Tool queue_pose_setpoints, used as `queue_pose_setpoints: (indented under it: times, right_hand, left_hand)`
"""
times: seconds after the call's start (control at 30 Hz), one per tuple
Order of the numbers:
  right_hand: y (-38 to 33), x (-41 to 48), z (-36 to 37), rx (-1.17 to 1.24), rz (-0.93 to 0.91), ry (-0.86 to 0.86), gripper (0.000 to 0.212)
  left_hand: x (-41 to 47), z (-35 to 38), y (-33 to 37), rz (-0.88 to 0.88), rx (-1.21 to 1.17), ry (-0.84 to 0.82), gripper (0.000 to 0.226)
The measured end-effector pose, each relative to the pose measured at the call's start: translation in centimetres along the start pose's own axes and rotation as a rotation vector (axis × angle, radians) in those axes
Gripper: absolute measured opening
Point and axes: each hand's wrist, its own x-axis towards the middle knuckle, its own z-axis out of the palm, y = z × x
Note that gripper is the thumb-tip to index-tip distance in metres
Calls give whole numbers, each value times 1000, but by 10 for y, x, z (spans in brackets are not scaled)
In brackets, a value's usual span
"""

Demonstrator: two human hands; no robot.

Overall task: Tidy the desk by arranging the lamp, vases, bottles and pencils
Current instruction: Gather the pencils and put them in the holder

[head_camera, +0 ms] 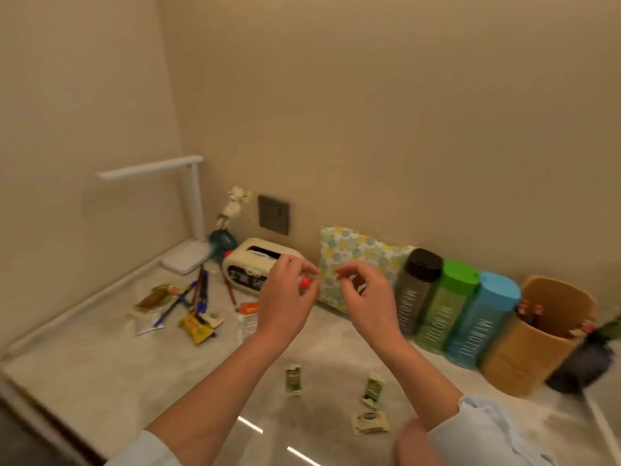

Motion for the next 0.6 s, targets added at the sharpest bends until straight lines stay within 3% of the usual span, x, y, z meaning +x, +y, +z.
queue_pose_setpoints:
  times: [0.17, 0.4, 0.6]
  right_hand:
    - [-27, 10, 100, 60, 83, -169, 18]
    - [-37, 9, 214, -39, 242, -409, 19]
    - [-15, 15, 284, -286, 369, -527, 43]
  left_hand:
    - [3, -66, -84, -141, 119, 9, 21]
    - [-2, -122, -187, -299, 160, -81, 29]
    - [1, -131, -258, -357, 185, -227, 40]
